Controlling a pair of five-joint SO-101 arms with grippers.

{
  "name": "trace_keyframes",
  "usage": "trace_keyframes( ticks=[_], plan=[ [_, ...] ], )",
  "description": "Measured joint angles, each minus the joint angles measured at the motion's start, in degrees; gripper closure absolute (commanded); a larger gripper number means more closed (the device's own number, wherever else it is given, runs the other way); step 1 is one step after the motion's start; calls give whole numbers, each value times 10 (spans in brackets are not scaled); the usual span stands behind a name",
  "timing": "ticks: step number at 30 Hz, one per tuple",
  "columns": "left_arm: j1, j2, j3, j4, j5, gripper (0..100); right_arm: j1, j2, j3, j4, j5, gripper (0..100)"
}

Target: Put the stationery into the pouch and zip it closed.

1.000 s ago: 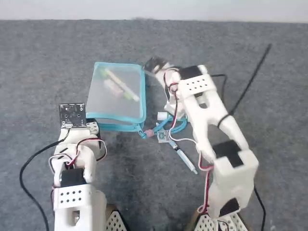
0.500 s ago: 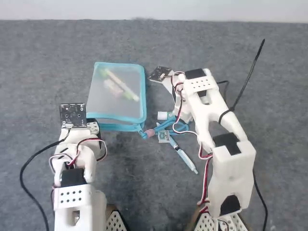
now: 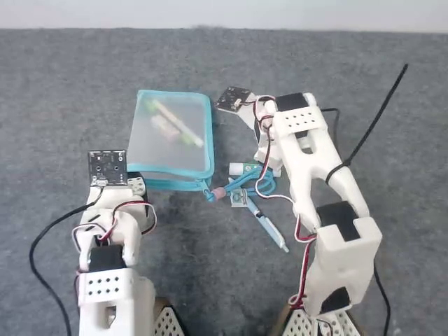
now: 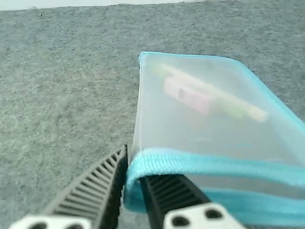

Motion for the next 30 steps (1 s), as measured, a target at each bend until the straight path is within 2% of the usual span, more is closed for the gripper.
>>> trace_keyframes(
  ticks=[10, 21, 27, 30],
  plan=[
    [0, 0, 0, 0, 0, 988, 2, 66, -3, -68, -21, 768],
    [0, 0, 0, 0, 0, 988, -5, 74, -7, -29, 0, 771],
    [0, 0, 0, 0, 0, 988, -6, 71, 17, -25, 4, 902],
    [0, 0, 0, 0, 0, 988, -8, 83, 37, -28, 5, 895]
  ],
)
